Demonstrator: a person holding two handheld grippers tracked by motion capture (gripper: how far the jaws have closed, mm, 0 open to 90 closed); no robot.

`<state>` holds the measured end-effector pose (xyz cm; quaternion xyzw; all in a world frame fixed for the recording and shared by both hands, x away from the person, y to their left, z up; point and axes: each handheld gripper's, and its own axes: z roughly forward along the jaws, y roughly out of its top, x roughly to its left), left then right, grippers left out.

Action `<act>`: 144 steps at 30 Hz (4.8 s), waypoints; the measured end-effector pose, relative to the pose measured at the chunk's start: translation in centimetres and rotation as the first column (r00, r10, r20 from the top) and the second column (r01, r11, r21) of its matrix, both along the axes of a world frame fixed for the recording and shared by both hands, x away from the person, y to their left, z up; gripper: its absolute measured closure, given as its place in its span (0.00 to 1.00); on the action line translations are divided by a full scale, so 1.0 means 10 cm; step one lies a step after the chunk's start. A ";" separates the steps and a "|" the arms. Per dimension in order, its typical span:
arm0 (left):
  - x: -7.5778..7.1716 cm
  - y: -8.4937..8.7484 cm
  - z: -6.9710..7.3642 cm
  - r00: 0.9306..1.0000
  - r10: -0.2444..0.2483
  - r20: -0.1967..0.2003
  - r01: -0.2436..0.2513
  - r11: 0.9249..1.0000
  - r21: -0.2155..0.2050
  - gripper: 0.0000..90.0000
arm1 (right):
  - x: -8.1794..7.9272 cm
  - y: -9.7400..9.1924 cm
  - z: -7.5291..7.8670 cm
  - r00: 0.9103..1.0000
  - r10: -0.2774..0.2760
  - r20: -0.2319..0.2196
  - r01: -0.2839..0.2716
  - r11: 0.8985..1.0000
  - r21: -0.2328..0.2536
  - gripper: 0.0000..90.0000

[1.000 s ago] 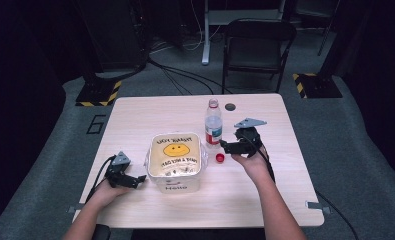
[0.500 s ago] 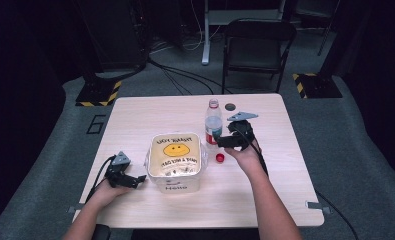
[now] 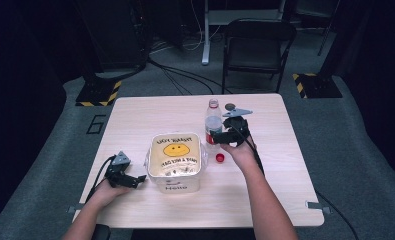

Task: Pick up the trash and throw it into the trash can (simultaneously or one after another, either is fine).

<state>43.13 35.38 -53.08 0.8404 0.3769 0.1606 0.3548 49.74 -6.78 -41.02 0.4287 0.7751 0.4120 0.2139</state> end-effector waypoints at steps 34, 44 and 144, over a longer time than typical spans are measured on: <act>0.00 0.00 0.00 1.000 -0.001 -0.003 0.001 1.000 0.002 0.00 | 0.29 0.23 -0.05 0.999 -0.032 -0.009 0.032 0.999 0.018 0.04; 0.00 0.00 0.00 1.000 -0.001 -0.002 0.001 1.000 0.000 0.00 | 0.34 0.24 -0.07 0.999 -0.047 0.001 0.047 0.999 0.022 0.08; 0.00 -0.01 0.00 1.000 0.008 -0.004 -0.008 1.000 -0.015 0.00 | -0.50 0.15 1.43 0.957 0.228 0.177 -0.235 0.972 0.019 0.31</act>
